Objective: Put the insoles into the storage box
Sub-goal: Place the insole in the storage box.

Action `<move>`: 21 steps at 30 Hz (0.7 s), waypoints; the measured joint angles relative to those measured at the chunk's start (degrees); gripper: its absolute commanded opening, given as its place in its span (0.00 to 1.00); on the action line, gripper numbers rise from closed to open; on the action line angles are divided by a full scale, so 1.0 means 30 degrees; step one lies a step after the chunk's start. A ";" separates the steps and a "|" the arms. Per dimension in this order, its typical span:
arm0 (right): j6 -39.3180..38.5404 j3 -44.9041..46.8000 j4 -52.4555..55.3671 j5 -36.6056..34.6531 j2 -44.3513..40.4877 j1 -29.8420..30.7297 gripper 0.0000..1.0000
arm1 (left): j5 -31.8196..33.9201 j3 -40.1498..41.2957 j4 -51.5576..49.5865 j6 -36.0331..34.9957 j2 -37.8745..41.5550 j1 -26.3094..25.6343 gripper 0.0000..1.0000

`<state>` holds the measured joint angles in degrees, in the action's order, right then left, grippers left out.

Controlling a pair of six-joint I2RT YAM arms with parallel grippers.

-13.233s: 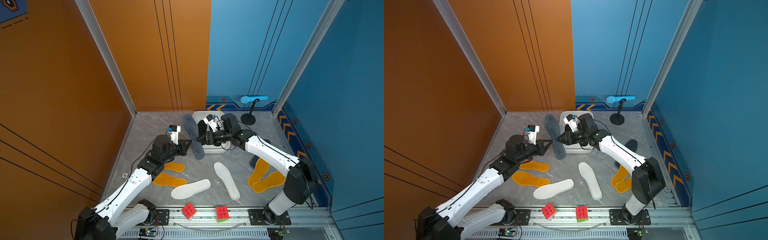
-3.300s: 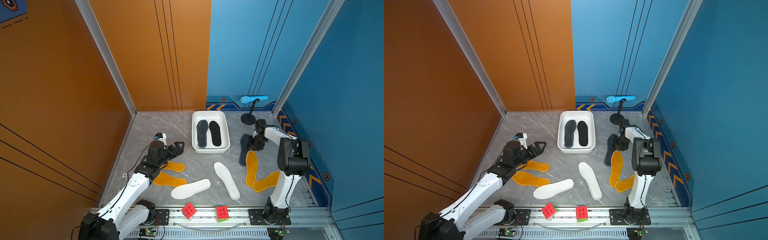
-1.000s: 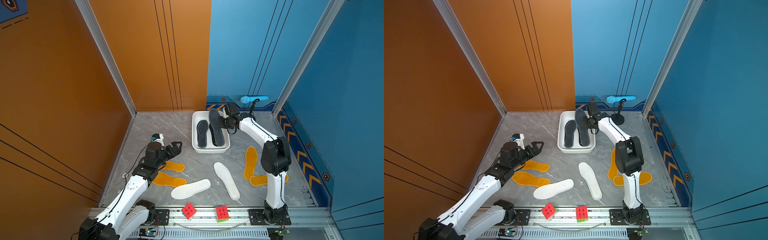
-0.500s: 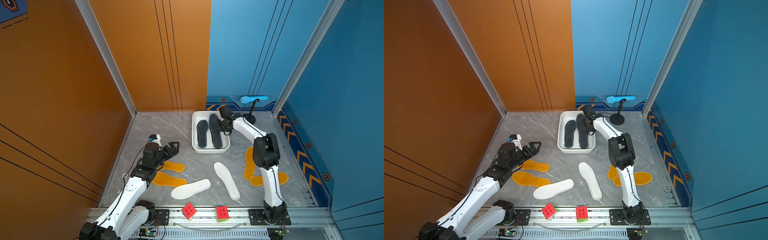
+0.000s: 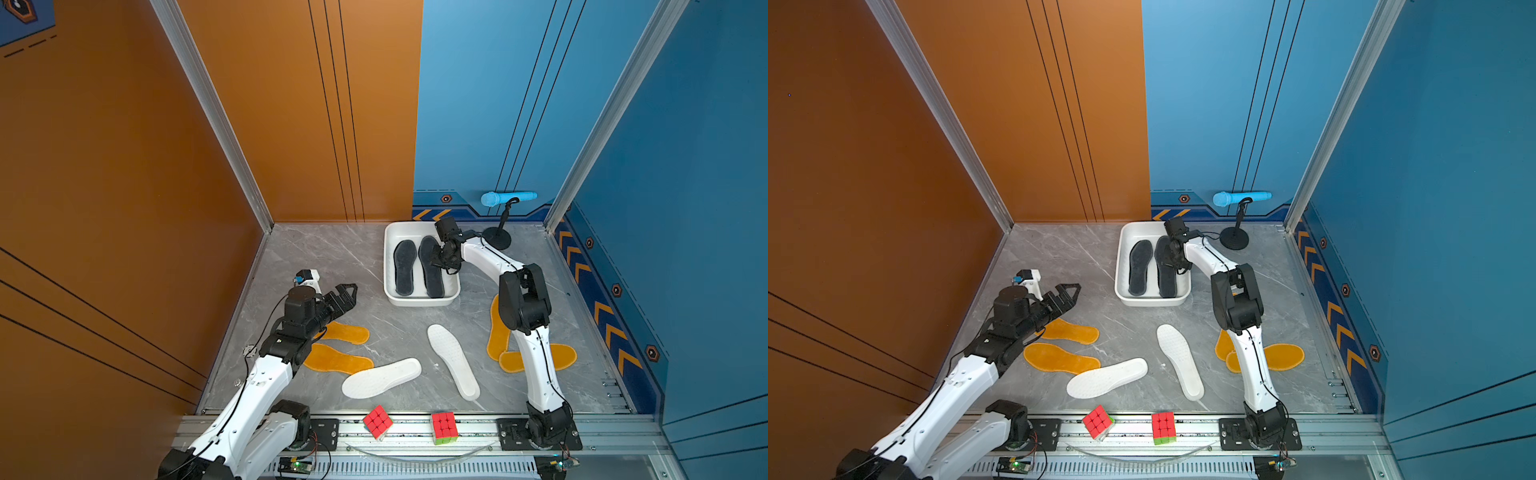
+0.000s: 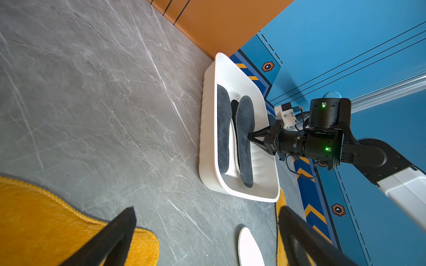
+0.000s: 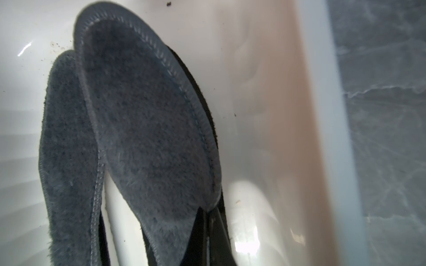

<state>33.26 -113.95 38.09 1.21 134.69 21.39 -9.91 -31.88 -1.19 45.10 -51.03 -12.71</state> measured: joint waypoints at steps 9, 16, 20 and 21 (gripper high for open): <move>0.0087 0.0000 0.0015 0.0007 0.0000 -0.0189 0.24 | -0.0073 0.0000 -0.0124 0.0000 0.0007 0.0007 0.98; 0.0066 -0.0007 0.0015 0.0066 0.0000 -0.0189 0.31 | -0.0080 0.0000 -0.0117 0.0000 0.0015 0.0007 0.97; 0.0000 -0.0007 0.0022 0.0168 -0.0051 -0.0182 0.34 | -0.0168 0.0000 -0.0117 0.0000 0.0007 0.0007 0.98; -0.0015 0.0000 0.0029 0.0219 -0.0124 -0.0182 0.35 | -0.0197 0.0000 -0.0117 0.0000 0.0007 0.0007 0.98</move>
<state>33.21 -113.95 38.17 1.87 134.32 20.84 -10.50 -31.88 -1.54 45.10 -51.00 -12.69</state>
